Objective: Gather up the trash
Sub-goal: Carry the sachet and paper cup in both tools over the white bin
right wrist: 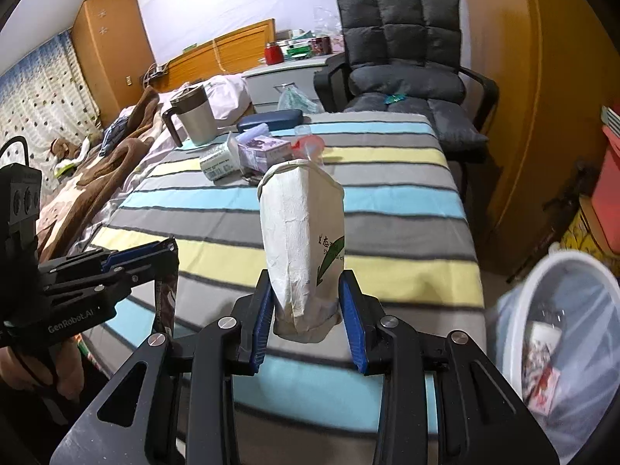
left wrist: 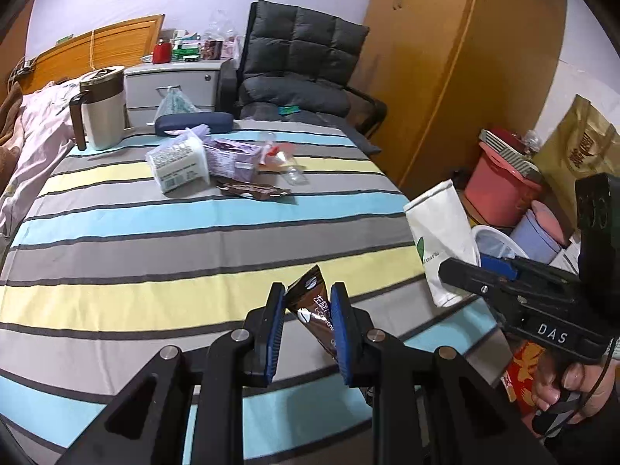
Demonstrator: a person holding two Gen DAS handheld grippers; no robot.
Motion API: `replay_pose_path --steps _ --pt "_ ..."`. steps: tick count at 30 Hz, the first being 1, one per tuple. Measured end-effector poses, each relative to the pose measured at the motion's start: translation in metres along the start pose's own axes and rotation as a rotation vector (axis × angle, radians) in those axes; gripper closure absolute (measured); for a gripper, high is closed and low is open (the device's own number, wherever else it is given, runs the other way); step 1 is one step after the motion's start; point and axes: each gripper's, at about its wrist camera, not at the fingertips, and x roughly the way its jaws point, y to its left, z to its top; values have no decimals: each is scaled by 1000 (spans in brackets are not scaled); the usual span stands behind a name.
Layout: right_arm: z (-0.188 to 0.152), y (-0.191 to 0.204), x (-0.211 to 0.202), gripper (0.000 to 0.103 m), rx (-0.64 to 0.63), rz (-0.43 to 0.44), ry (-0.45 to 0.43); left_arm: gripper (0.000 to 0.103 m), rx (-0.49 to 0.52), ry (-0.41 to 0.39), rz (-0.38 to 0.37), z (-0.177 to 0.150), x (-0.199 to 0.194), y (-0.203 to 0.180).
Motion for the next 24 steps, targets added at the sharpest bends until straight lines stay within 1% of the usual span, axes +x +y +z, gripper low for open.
replay_pose_path --steps 4,10,12,16,17,18,24 --pt "-6 -7 -5 67 18 -18 2 78 16 5 -22 1 2 -12" --pt "-15 -35 -22 67 84 -80 -23 78 54 19 -72 13 18 -40" --pt "-20 -48 -31 67 105 -102 -28 78 76 25 -94 17 25 -54" --pt "-32 -75 -48 67 167 -174 -38 78 129 26 -146 27 40 -88" --pt "-39 -90 -56 67 203 -211 -39 78 141 26 -165 30 45 -98" --pt "-39 -90 -56 67 203 -211 -39 78 151 25 -180 32 48 -107" --pt "-59 -123 -77 67 291 -298 -38 78 211 49 -256 40 72 -157"
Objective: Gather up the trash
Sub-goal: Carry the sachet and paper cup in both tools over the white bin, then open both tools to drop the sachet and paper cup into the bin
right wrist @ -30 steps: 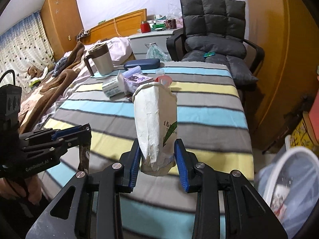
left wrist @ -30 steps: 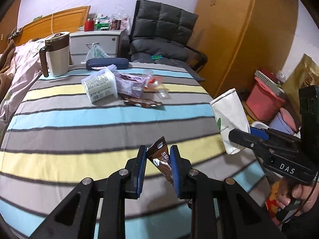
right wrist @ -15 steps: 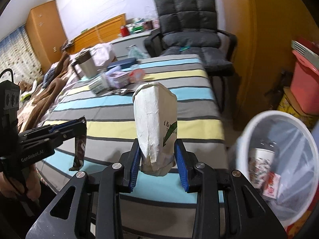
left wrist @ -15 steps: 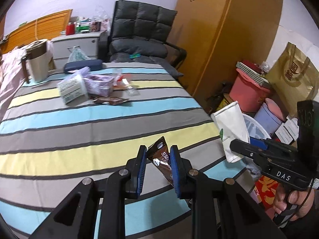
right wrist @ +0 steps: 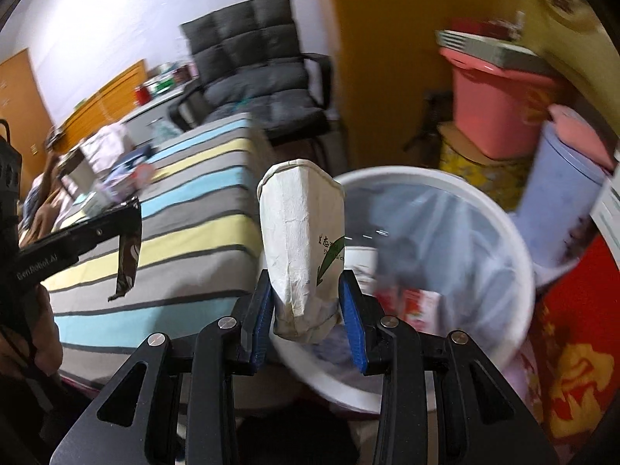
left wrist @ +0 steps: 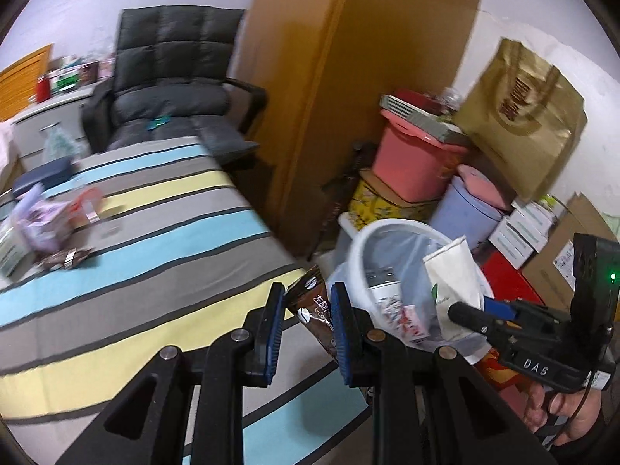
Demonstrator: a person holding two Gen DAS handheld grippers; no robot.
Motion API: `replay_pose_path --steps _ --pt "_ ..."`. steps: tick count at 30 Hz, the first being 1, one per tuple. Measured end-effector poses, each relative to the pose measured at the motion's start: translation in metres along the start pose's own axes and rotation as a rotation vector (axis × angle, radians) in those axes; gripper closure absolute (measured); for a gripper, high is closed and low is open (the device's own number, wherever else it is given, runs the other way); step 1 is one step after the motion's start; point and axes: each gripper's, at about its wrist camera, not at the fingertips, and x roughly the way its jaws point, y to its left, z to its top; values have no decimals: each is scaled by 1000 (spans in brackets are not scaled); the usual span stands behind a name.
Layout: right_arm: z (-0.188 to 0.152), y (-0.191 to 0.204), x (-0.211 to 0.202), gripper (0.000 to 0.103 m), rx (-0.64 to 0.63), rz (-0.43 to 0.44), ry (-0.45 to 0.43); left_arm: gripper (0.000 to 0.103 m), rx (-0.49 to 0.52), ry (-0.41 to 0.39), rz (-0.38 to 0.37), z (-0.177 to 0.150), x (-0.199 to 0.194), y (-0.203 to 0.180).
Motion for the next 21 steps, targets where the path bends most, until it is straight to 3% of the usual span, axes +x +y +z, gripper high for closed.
replay_pose_path --steps 9,17,21 --pt "-9 -32 -2 67 57 -73 27 78 65 67 -73 13 50 -49" --pt "-15 -50 -2 62 84 -97 53 77 88 130 -108 10 78 -69" --pt "-16 -51 -3 60 85 -98 53 61 77 144 -120 8 84 -69"
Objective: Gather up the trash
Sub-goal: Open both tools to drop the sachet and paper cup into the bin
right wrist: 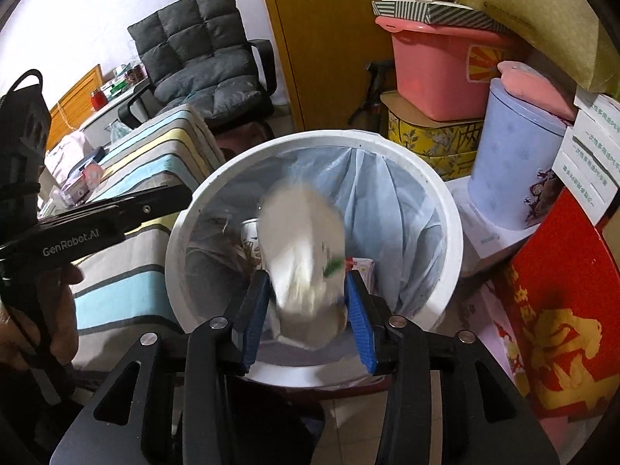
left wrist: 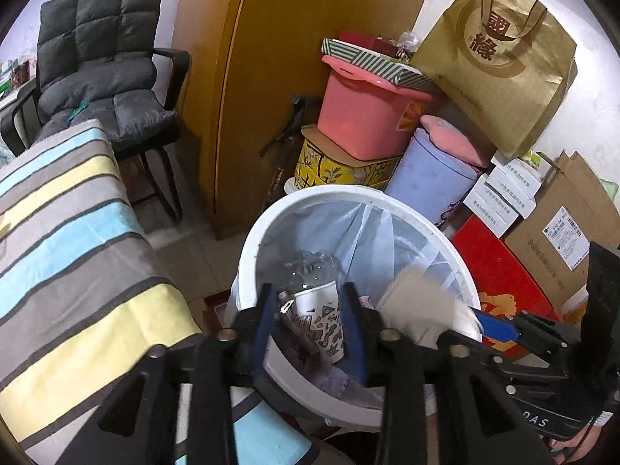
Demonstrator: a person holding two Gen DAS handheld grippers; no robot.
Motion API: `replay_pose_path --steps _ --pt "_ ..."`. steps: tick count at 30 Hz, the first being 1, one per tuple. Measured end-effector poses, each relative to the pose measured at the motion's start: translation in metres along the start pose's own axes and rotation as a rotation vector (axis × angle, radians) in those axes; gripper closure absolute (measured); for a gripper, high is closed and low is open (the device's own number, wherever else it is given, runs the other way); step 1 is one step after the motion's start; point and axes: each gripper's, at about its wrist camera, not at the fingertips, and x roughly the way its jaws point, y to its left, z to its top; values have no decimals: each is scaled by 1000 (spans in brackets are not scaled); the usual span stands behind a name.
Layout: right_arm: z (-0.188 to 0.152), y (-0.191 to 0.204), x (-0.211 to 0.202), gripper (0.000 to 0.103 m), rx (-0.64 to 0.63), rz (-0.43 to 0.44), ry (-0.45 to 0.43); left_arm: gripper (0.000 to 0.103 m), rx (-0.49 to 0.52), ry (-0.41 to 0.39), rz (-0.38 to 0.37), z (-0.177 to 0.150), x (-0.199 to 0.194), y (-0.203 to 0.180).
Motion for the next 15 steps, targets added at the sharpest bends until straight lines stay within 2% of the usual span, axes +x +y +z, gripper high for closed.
replay_pose_path --steps 7,15 --pt "2 3 -7 58 9 9 -32 58 -12 -29 13 -6 -19 8" --pt "4 35 -11 55 -31 108 -76 58 -54 -81 76 -23 -59 33"
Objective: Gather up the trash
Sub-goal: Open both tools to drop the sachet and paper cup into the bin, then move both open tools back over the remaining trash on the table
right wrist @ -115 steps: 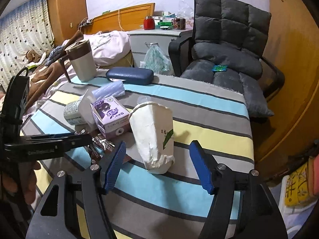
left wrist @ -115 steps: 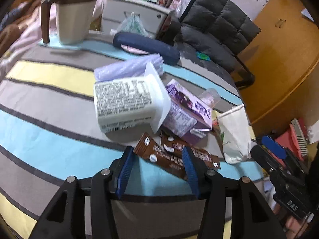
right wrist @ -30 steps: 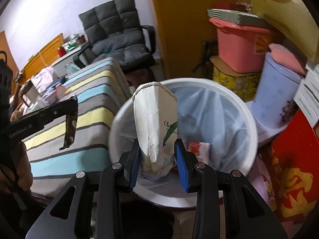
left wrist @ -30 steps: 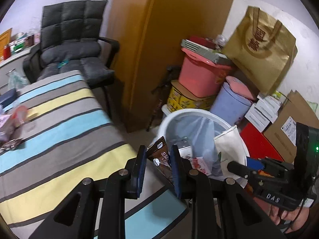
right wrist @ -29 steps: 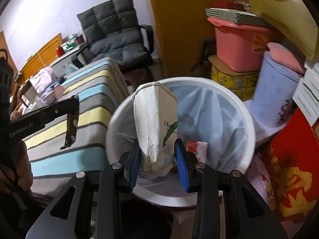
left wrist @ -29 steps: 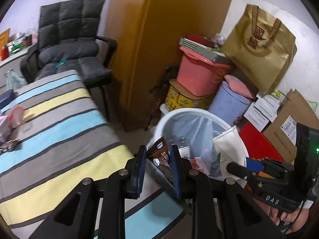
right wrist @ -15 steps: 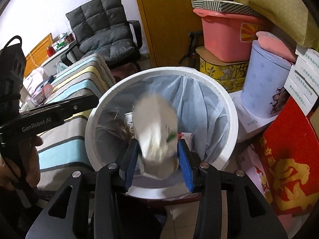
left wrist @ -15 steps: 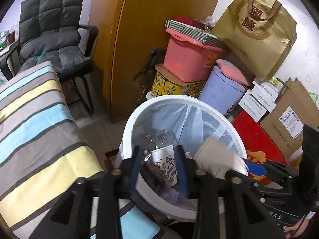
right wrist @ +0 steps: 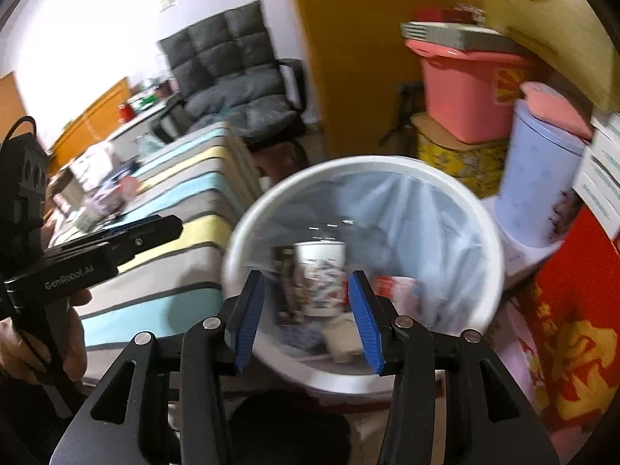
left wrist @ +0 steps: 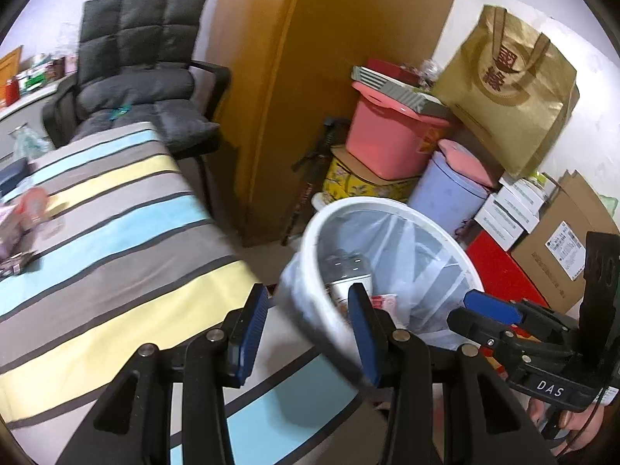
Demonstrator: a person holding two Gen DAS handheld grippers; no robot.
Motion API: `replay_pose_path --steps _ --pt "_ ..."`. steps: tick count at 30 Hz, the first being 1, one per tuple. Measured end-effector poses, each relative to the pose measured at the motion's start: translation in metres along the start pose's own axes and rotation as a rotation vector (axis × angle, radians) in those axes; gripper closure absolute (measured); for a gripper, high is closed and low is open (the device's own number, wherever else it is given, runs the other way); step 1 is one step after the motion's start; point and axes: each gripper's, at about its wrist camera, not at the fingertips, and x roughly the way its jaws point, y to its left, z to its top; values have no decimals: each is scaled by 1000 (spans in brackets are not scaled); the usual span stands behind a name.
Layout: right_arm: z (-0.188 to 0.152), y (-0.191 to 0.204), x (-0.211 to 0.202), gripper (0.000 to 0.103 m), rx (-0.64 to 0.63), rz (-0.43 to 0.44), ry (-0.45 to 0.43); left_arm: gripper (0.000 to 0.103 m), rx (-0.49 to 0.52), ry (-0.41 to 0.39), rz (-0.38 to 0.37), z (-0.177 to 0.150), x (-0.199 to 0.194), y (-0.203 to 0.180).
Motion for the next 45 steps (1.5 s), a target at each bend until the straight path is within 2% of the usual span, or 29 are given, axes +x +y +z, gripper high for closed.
replay_pose_path --steps 8,14,18,23,26,36,45 --pt "-1 47 10 52 -89 99 14 58 -71 -53 73 -24 -45 40" --pt "-4 74 19 52 -136 143 54 58 -138 -55 109 -47 -68 73" --pt "-4 94 22 52 -176 168 65 58 -157 -49 162 -60 -79 89" --pt "0 122 28 52 -236 191 73 58 -184 -57 157 -71 -94 108" --pt "0 131 31 52 -249 206 79 60 -192 -76 194 -76 -105 120" --pt "7 170 49 54 -319 261 115 62 -282 -101 287 -86 -131 171" --pt "25 200 67 54 -397 295 134 62 -310 -119 407 -75 -146 205"
